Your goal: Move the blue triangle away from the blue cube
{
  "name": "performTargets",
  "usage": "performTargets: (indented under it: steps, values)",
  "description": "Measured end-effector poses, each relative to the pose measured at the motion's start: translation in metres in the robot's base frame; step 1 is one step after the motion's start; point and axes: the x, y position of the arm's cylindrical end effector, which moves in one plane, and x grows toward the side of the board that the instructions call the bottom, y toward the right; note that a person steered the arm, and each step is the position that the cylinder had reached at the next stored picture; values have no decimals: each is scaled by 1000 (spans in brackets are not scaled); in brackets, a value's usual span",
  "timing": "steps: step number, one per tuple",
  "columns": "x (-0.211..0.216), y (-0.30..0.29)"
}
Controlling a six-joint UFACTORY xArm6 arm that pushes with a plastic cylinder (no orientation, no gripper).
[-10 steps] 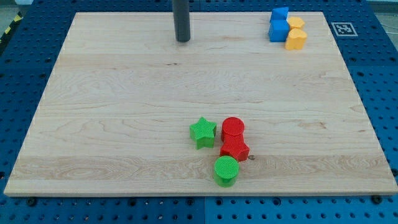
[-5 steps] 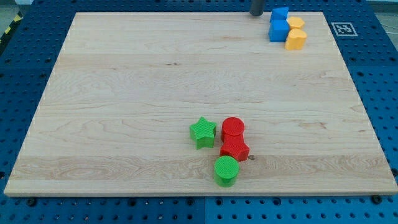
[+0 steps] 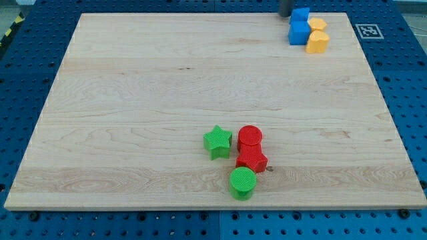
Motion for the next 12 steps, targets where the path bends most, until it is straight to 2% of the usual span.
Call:
performTargets:
  steps: [2,3,5,6,8,10,12]
  values:
    - [0,49]
    - [11,56]
    - [21,54]
    - [0,53]
    - [0,48]
    - [0,20]
    - [21,4]
